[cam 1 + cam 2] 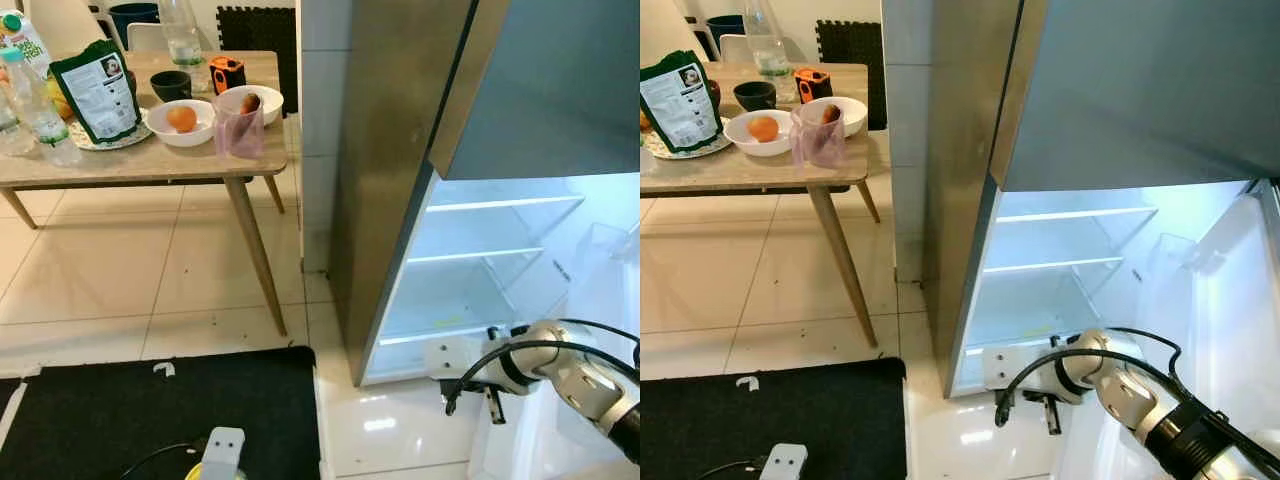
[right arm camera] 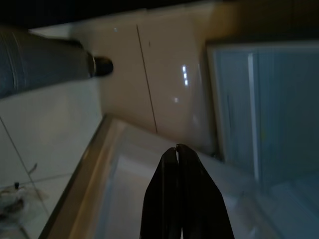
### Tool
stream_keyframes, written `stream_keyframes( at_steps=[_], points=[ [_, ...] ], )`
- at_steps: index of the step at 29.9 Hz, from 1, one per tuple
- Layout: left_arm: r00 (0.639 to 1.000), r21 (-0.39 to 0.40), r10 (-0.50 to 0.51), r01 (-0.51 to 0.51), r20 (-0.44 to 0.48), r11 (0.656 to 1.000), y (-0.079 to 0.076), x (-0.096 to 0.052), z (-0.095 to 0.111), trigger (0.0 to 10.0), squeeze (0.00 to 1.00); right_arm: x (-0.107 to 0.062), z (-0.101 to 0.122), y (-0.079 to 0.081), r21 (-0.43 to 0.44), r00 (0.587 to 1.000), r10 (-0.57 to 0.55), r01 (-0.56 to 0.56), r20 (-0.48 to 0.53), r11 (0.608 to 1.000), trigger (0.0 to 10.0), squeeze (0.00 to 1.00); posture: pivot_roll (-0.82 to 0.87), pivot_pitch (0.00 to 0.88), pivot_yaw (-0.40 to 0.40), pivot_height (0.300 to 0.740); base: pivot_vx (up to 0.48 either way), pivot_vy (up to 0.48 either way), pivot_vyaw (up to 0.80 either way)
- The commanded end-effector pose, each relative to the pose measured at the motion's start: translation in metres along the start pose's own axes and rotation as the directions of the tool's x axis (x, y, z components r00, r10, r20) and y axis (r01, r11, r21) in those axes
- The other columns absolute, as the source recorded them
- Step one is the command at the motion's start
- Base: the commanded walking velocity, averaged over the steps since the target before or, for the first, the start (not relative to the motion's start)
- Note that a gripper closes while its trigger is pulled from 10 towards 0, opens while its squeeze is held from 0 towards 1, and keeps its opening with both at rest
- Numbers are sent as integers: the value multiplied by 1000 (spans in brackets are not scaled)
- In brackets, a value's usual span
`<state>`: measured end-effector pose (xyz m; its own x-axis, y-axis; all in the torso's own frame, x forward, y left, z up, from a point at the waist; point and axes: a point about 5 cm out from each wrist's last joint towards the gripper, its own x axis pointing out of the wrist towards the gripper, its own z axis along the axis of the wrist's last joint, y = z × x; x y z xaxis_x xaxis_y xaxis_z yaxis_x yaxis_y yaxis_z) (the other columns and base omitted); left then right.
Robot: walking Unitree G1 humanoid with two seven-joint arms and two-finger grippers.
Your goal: Restocking fridge
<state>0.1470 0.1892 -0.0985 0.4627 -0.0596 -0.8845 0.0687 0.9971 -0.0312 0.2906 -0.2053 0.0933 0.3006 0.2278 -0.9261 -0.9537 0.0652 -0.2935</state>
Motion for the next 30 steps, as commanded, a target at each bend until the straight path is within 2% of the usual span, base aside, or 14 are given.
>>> stream_keyframes(
  at_steps=[1,2,5,6,11,12,13,16,23,26,27,29,30],
  points=[
    [992,-18,-25,23,-127,1000,-11,-3,-35,10000,0,7,-29,6,58,993,-13,20,-118,998,10000,0,-82,120,-99,740,0,0,0],
    [992,-18,-25,23,-127,1000,-11,-3,-35,10000,0,7,-29,6,58,993,-13,20,-118,998,10000,0,-82,120,-99,740,0,0,0],
    [992,-19,-23,20,-127,1000,-11,-4,-35,10000,0,4,-52,4,106,979,-41,63,-202,992,10000,0,-83,118,-100,740,0,0,0],
    [992,-19,-23,20,-127,1000,-11,-4,-35,10000,0,4,-52,4,106,979,-41,63,-202,992,10000,0,-83,118,-100,740,0,0,0],
    [991,-17,-19,17,-130,1000,-9,-4,-36,10000,0,-5,-85,2,172,943,-94,155,-318,973,10000,0,-81,114,-99,740,0,0,0],
    [991,-17,-19,17,-130,1000,-9,-4,-36,10000,0,-5,-85,2,172,943,-94,155,-318,973,10000,0,-81,114,-99,740,0,0,0],
    [991,-16,-19,17,-129,1000,-9,-4,-36,10000,0,-11,-100,3,205,926,-104,188,-364,961,10000,0,-81,114,-99,740,0,0,0],
    [991,-16,-19,17,-129,1000,-9,-4,-36,10000,0,-13,-106,4,215,919,-105,199,-381,956,10000,0,-81,112,-99,740,0,0,0],
    [992,-13,-19,18,-127,1000,-8,-4,-35,10000,0,-24,-137,13,265,879,-97,243,-466,933,10000,0,-84,110,-95,740,0,0,0],
    [992,-13,-19,17,-127,1000,-8,-4,-35,10000,0,-38,-160,17,286,834,-108,303,-540,909,10000,0,-85,114,-90,740,0,0,0],
    [992,-13,-19,17,-127,1000,-8,-4,-35,10000,0,-38,-160,17,286,834,-108,303,-540,909,10000,0,-85,114,-90,740,0,0,0],
    [992,-11,-17,16,-128,1000,-7,-4,-34,10000,0,-50,-178,22,295,790,-117,356,-602,887,10000,0,-90,117,-88,740,0,0,0],
    [992,-11,-17,16,-128,1000,-7,-4,-34,10000,0,-50,-178,22,295,790,-117,356,-602,887,10000,0,-90,117,-88,740,0,0,0]
  ],
)
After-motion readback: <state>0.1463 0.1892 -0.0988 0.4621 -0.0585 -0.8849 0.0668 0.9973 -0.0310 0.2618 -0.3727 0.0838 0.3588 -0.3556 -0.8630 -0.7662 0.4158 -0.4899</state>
